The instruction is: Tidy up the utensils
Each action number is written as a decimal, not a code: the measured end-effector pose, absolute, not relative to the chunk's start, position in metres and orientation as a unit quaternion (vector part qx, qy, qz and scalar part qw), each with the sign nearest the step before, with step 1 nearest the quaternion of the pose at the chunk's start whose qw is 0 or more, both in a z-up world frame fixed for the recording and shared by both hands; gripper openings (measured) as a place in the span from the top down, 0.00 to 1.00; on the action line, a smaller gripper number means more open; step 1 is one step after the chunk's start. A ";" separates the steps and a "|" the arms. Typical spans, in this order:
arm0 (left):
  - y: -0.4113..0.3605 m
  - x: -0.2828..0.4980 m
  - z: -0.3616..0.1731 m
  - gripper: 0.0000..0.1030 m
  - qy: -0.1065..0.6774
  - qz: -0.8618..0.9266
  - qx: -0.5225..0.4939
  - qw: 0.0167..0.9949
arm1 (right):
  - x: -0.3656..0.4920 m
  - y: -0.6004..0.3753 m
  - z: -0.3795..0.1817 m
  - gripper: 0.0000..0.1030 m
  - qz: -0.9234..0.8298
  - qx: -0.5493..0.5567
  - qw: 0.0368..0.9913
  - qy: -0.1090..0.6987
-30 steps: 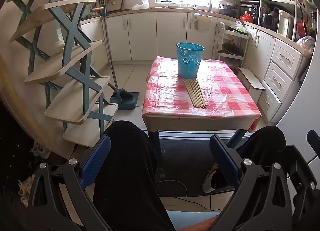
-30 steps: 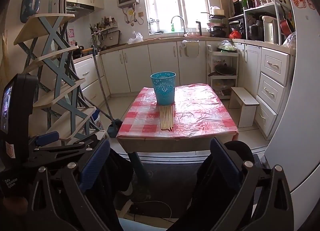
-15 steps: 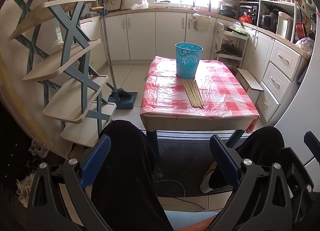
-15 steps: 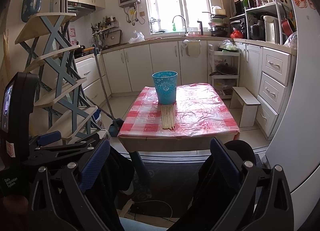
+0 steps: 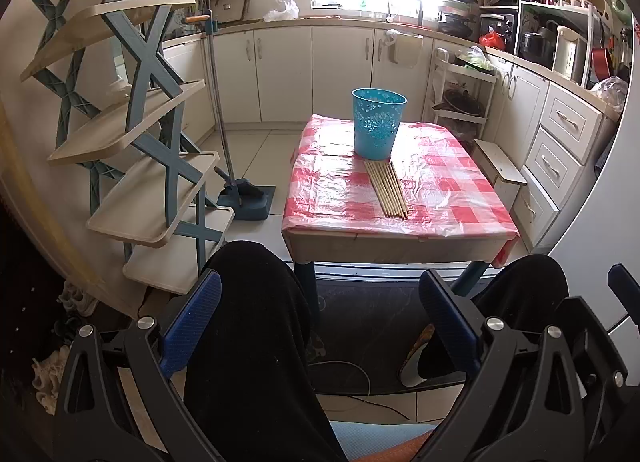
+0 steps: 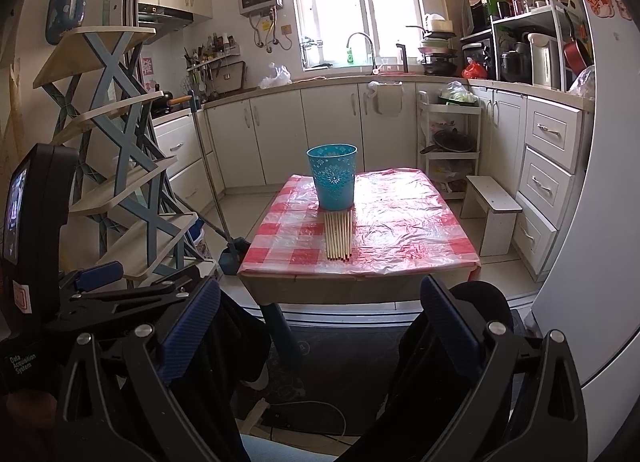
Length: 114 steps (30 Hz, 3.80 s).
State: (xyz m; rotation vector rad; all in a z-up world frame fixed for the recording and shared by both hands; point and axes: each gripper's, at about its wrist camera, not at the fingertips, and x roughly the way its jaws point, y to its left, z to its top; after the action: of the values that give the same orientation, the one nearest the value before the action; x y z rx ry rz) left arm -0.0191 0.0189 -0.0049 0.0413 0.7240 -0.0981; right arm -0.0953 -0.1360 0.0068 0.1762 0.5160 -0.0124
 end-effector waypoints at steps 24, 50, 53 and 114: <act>0.020 -0.021 -0.004 0.08 0.353 -0.048 0.019 0.934 | -0.098 -0.133 0.007 0.07 -0.003 0.089 0.963 0.255; 0.020 -0.020 -0.004 0.08 0.353 -0.048 0.019 0.934 | -0.098 -0.132 0.006 0.07 -0.004 0.090 0.963 0.254; 0.020 -0.020 -0.004 0.08 0.354 -0.048 0.019 0.934 | -0.098 -0.132 0.006 0.07 -0.004 0.090 0.963 0.254; -0.113 0.438 -0.210 0.08 0.525 -0.008 0.048 0.850 | 0.361 -0.243 -0.197 0.94 0.084 0.033 0.855 0.511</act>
State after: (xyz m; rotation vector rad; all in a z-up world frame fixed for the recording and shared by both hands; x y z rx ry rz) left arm 0.4379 -0.1126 -0.2095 0.1011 1.1057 -0.0165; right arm 0.3611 -0.2430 -0.1969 0.0687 1.0739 0.1773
